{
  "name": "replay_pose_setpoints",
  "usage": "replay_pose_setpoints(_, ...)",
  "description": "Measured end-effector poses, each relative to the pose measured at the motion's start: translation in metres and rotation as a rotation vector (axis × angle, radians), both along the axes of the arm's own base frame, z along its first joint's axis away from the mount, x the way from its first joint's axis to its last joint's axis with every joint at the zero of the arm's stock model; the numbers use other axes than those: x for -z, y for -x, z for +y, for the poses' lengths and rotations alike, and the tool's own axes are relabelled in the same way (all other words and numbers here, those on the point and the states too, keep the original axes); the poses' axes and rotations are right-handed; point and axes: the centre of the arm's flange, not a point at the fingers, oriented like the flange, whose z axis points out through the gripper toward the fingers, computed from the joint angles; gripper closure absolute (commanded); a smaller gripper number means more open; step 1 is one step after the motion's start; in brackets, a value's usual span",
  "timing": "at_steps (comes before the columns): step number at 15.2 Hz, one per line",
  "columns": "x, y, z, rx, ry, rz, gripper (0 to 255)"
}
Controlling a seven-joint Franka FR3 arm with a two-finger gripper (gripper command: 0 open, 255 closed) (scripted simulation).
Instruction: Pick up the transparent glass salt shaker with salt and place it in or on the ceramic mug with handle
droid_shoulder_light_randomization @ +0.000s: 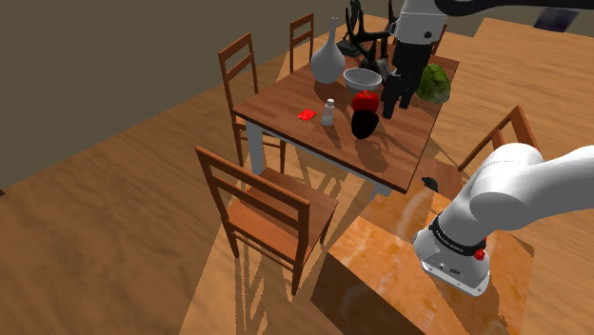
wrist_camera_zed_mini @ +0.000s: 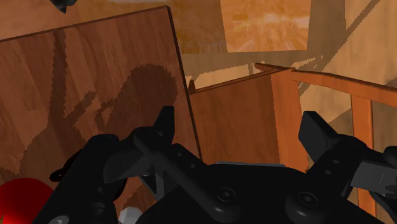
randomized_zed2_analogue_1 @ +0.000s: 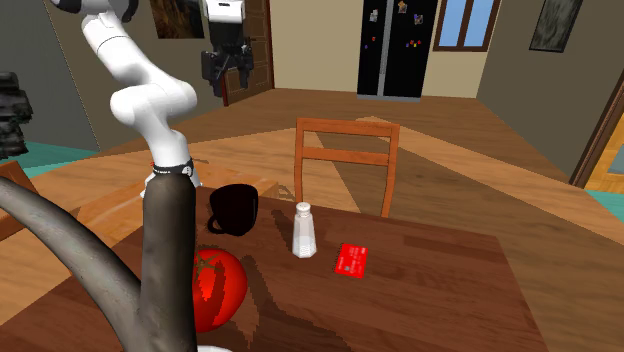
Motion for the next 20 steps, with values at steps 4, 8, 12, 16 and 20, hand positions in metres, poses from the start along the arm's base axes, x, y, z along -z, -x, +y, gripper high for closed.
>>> replay_pose_setpoints(4, 0.011, -0.019, -0.011, 0.021, 0.003, -0.01, 0)
replay_pose_setpoints(8, 0.031, -0.057, -0.03, 0.059, 0.009, -0.031, 0)
replay_pose_setpoints(12, 0.055, -0.096, -0.055, 0.099, 0.015, -0.053, 0)
replay_pose_setpoints(16, 0.073, -0.135, -0.075, 0.139, 0.021, -0.076, 0)
replay_pose_setpoints(20, 0.092, -0.175, -0.098, 0.179, 0.027, -0.098, 0)
